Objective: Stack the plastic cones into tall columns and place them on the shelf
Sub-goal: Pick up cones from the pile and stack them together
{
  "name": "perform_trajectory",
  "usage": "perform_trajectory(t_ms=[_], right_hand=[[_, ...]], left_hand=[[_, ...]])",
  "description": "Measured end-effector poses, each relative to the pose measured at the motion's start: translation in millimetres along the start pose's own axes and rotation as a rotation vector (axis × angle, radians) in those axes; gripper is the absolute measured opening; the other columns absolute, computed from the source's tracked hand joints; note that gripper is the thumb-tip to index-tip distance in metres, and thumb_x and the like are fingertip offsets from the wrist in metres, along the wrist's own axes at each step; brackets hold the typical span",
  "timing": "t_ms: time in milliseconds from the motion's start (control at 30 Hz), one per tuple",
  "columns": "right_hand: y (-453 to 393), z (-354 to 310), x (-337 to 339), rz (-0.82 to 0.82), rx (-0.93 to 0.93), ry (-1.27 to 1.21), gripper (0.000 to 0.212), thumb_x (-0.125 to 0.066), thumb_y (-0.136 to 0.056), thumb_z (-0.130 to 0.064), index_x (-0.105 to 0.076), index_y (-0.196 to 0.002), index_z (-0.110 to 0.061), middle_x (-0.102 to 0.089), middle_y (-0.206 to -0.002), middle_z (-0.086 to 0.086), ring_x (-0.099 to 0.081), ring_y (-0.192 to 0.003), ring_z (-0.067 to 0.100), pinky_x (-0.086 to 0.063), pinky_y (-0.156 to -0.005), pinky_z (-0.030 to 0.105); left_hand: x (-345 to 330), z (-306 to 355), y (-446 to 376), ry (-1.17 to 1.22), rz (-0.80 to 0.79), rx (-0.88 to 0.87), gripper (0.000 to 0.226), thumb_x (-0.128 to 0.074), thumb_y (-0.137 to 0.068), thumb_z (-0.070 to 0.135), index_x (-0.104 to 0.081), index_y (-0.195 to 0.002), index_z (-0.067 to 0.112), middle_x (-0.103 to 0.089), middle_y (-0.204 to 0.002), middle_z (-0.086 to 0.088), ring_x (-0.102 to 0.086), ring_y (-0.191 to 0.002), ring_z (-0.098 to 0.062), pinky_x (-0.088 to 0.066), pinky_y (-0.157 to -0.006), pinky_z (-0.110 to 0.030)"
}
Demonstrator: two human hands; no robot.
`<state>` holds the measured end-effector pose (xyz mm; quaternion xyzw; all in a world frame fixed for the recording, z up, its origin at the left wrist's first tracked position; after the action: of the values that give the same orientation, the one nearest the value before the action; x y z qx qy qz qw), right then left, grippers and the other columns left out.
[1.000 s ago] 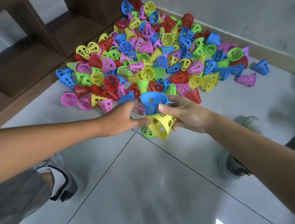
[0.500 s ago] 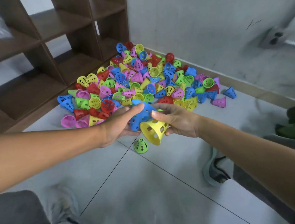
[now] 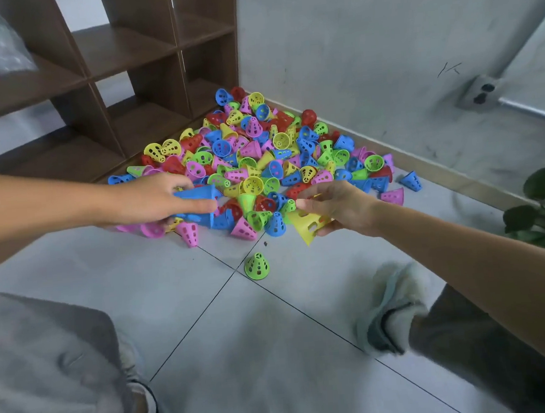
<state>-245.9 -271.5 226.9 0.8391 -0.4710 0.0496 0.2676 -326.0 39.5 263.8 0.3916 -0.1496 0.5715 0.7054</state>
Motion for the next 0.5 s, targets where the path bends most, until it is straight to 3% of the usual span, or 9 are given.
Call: perform_trajectory(t_ms=[100,200,300,500], right_hand=[[-15,6,0,-0.015,-0.017,0.007,0.041,-0.076,-0.089,-0.027,-0.064,-0.124,-0.011,-0.064,-0.122,0.015,-0.071,-0.094,0.025,-0.062,-0.070,0.033],[-37,19,4,-0.023,-0.034,0.009,0.033,-0.075,-0.090,-0.021,-0.065,-0.120,-0.010,-0.066,-0.116,0.011,-0.072,-0.092,0.024,-0.063,-0.073,0.035],[-62,36,8,-0.046,-0.074,0.026,0.027,-0.074,-0.091,-0.013,-0.065,-0.116,-0.012,-0.066,-0.114,0.005,-0.073,-0.096,0.026,-0.064,-0.077,0.039],[-99,68,4,-0.185,-0.200,0.091,0.033,-0.075,-0.087,-0.006,-0.065,-0.116,-0.016,-0.065,-0.121,0.005,-0.076,-0.087,0.034,-0.061,-0.089,0.040]], left_hand=[[-14,8,-16,-0.001,0.007,-0.003,0.059,-0.073,-0.072,0.067,-0.061,-0.083,0.010,-0.055,-0.061,-0.006,-0.051,-0.050,-0.013,-0.041,-0.052,-0.026],[-42,4,-51,-0.029,-0.039,0.027,0.047,-0.079,-0.079,0.055,-0.064,-0.085,0.011,-0.058,-0.065,-0.010,-0.052,-0.057,-0.019,-0.040,-0.055,-0.028],[-75,-3,-90,-0.038,-0.095,0.068,0.050,-0.079,-0.069,0.063,-0.064,-0.081,0.017,-0.057,-0.066,-0.013,-0.049,-0.058,-0.023,-0.038,-0.060,-0.034],[-128,-18,-151,-0.216,-0.101,0.041,0.054,-0.081,-0.080,0.049,-0.061,-0.113,0.012,-0.046,-0.075,0.006,-0.045,-0.068,-0.012,-0.030,-0.054,-0.026]])
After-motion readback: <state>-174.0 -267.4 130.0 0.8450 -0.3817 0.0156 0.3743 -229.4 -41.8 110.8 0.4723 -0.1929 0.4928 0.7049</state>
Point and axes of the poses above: each hand's wrist, its own y-axis away from the middle knuckle, its own x-axis out of the back of the hand, z = x × y, the point moved 4 cm from there along -y, towards the middle knuckle
